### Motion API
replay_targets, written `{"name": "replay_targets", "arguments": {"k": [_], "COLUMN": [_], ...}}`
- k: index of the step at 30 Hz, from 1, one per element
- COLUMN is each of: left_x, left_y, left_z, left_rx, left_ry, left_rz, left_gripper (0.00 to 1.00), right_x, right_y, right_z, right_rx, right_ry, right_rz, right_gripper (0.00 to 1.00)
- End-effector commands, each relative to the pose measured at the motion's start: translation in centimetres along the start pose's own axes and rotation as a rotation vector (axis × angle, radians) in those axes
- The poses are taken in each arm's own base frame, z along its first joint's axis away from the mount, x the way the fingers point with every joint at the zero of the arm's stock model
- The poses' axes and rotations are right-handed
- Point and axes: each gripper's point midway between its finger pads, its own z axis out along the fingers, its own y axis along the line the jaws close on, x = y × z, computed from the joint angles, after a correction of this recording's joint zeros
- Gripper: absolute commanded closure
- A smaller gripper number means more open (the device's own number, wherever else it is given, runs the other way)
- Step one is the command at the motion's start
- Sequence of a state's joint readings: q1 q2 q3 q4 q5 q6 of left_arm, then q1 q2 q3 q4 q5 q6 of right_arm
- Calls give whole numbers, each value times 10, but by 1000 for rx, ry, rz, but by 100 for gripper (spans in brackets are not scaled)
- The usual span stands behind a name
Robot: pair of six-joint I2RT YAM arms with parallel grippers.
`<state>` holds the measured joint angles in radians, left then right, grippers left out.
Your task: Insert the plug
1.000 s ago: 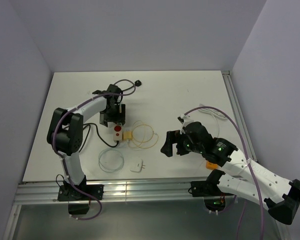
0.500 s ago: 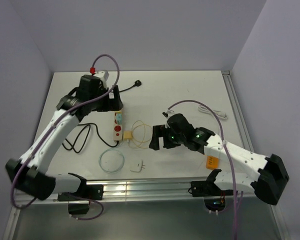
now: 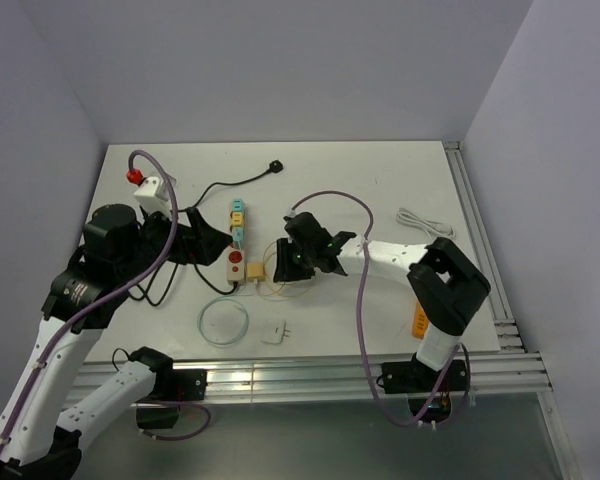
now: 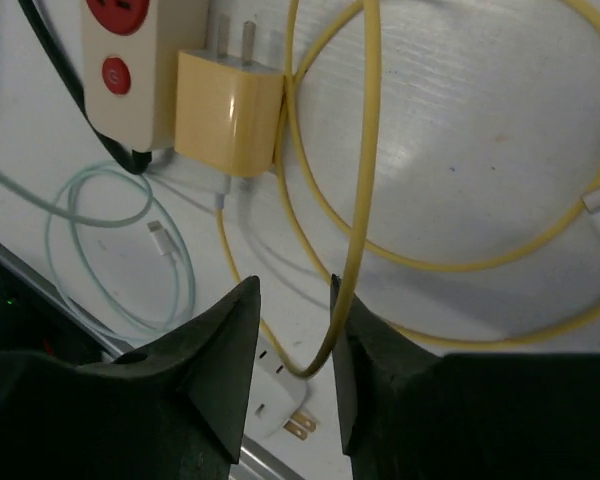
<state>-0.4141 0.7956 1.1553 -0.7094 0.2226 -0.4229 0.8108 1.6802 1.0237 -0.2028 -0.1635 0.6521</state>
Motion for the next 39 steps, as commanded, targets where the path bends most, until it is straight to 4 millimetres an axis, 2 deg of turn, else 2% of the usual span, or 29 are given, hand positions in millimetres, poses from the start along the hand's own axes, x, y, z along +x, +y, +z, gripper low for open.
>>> {"name": "replay_targets", "arguments": {"k": [1, 4, 5, 6, 7, 8, 9, 11, 12, 13, 14, 15, 17, 18, 19, 20, 25, 26, 29, 30, 31, 32, 33, 34, 39], "left_x": [11, 18, 18, 29, 21, 22, 35, 27, 27, 36, 29, 34, 33, 31, 30, 31, 33, 35, 36, 19, 35, 35, 22, 32, 34], "left_y": [-14, -25, -30, -30, -38, -39, -36, -45, -46, -45, -49, -47, -48, -47, -47, -48, -58, -66, -83, -89, -93, -94, -91, -107, -129], "left_z": [-1, 6, 7, 12, 12, 14, 20, 19, 20, 23, 24, 28, 30, 32, 33, 33, 30, 27, 23, 19, 23, 24, 23, 17, 10], "left_rx": [79, 158, 189, 210, 252, 269, 274, 339, 361, 372, 400, 402, 410, 421, 420, 426, 487, 513, 566, 557, 512, 472, 414, 442, 453], "left_ry": [29, 34, 30, 54, 13, 5, 27, -29, -41, -20, -49, -44, -41, -54, -46, -42, -23, 0, 17, -61, -2, -22, -111, -90, -112], "left_rz": [-59, -136, -157, -186, -226, -251, -289, -351, -370, -429, -442, -473, -583, -614, -685, -715, -880, -870, -683, -541, -480, -408, -296, -244, -20], "left_gripper": [1, 4, 5, 5, 5, 4, 4, 2, 1, 1, 1, 0, 0, 1, 0, 0, 1, 0, 3, 5, 9, 10, 11, 12, 11], "right_x": [-21, -22, -25, -35, -35, -38, -42, -50, -54, -59, -62, -67, -72, -76, -77, -79, -82, -82, -84, -86, -86, -85, -85, -85, -86], "right_y": [30, 39, 40, 50, 51, 54, 60, 67, 70, 75, 77, 83, 87, 92, 92, 96, 99, 101, 105, 109, 111, 113, 117, 117, 114], "right_z": [5, -7, -14, -33, -40, -50, -66, -84, -99, -109, -117, -134, -149, -164, -170, -184, -214, -223, -236, -242, -244, -247, -252, -253, -261], "right_rx": [-115, -153, -156, -193, -203, -213, -228, -241, -247, -260, -266, -292, -312, -341, -345, -370, -413, -430, -449, -459, -465, -468, -483, -484, -460], "right_ry": [-24, -33, -54, -107, -123, -142, -167, -198, -224, -248, -266, -304, -345, -380, -398, -430, -504, -522, -535, -539, -536, -529, -527, -524, -526], "right_rz": [-14, -12, -11, -19, -20, -19, -25, -33, -33, -31, -28, -19, -8, -1, 6, 7, 25, 21, 20, 21, 20, 21, 22, 26, 67], "right_gripper": [62, 100, 100, 100, 100, 100, 100, 100, 100, 100, 100, 100, 100, 100, 100, 100, 100, 100, 100, 100, 100, 100, 100, 100, 100]}}
